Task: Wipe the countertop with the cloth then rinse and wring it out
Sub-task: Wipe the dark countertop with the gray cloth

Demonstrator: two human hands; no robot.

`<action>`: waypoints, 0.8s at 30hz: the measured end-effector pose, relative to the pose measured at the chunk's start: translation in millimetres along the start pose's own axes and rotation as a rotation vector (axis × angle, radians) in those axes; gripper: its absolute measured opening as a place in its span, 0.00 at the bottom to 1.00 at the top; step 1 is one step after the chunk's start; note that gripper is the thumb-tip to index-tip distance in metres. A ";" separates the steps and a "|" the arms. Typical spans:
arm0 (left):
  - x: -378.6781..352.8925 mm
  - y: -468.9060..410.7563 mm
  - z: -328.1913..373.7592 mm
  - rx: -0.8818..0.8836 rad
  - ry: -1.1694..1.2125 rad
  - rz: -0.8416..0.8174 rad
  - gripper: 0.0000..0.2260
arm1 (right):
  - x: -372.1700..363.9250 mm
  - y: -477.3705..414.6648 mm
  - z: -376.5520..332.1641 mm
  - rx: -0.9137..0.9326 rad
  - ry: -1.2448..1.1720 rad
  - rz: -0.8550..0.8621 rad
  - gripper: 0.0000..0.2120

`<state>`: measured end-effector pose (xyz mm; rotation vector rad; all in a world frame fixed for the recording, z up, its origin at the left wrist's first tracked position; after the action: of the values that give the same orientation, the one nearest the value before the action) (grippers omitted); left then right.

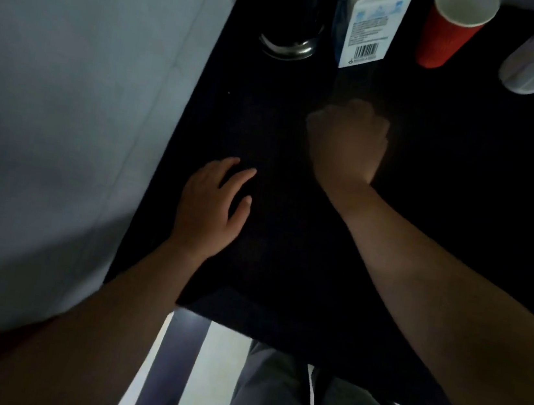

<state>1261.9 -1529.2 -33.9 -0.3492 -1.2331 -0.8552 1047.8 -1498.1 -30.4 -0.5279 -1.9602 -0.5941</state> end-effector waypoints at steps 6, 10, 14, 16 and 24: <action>-2.4 -22.3 -21.9 -0.030 0.057 0.009 0.22 | -23.6 57.0 -23.9 0.315 0.080 -0.115 0.16; -1.6 -22.6 -20.6 -0.021 0.094 0.007 0.22 | -16.1 86.2 14.3 0.347 0.131 -0.141 0.17; -0.7 -23.5 -20.0 -0.010 0.110 -0.011 0.22 | -5.7 14.1 0.6 0.071 0.057 -0.031 0.18; 0.5 -23.9 -20.0 -0.020 0.113 -0.013 0.21 | -5.4 -24.8 -21.5 -0.002 -0.027 0.020 0.18; -0.3 -24.4 -20.8 -0.022 0.079 0.019 0.22 | -26.5 18.1 -51.0 0.189 -0.005 -0.049 0.16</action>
<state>1258.2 -1558.6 -46.0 -0.3412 -1.1464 -0.8587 1104.7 -1517.8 -30.6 -0.3648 -2.0143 -0.4316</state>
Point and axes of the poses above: each hand's wrist, its own y-axis away from the middle knuckle, its own x-axis out of the back of the hand, z = x × y, the point moved 3 cm from there along -y, towards the middle knuckle, and after that the axes turned 14 degrees about -z, right-handed, at the moved point
